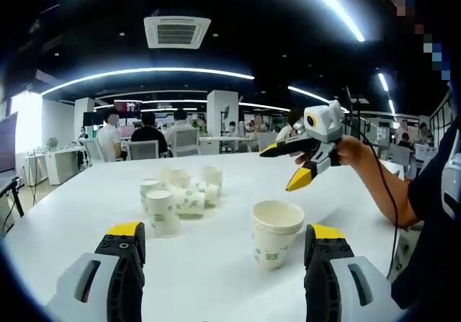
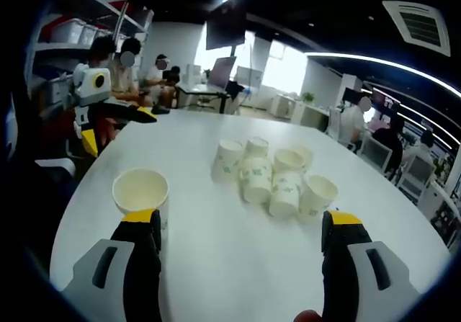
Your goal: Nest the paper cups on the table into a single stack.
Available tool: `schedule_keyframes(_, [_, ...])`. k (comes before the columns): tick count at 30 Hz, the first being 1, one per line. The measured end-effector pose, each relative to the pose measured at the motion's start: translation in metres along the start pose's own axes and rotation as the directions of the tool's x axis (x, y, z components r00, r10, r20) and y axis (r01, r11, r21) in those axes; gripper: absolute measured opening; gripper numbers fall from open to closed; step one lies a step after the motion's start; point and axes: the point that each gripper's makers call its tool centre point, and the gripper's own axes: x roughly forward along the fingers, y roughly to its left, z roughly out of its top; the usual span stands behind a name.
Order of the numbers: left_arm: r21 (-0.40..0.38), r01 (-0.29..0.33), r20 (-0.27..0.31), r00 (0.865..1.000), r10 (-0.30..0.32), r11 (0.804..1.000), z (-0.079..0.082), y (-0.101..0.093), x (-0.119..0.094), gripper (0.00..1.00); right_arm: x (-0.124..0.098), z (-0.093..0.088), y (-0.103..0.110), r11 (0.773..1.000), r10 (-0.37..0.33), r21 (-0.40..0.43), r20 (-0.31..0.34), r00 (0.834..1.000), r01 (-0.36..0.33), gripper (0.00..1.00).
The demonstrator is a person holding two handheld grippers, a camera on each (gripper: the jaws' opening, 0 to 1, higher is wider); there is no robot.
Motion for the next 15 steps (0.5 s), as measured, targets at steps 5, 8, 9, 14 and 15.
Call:
schedule_keyframes(5, [0.000,0.003,-0.001,1.000,-0.003,1.000,-0.0003,-0.0006,0.0000,0.98,0.0021,-0.0015,0.0027,1.000,0.005,-0.006,-0.009,1.000,-0.005,0.95])
schedule_keyframes(8, [0.004,0.010,-0.006,1.000,-0.010,1.000,-0.0015,-0.0020,0.0006,0.97,0.0035,-0.0015,0.0044,1.000,0.011,-0.010,-0.011,1.000,-0.011,0.94])
schedule_keyframes(9, [0.006,0.012,-0.007,1.000,-0.012,1.000,-0.0020,-0.0027,0.0013,0.97,0.0040,-0.0017,0.0049,1.000,0.012,-0.011,-0.012,1.000,-0.012,0.94])
schedule_keyframes(14, [0.006,0.020,-0.014,1.000,-0.020,1.000,-0.0037,-0.0048,0.0030,0.97,0.0064,-0.0039,0.0050,1.000,0.015,-0.014,-0.021,1.000,-0.015,0.92])
schedule_keyframes(15, [0.007,0.022,-0.013,1.000,-0.022,1.000,-0.0033,-0.0050,0.0031,0.97,0.0067,-0.0040,0.0051,1.000,0.015,-0.014,-0.021,1.000,-0.015,0.92])
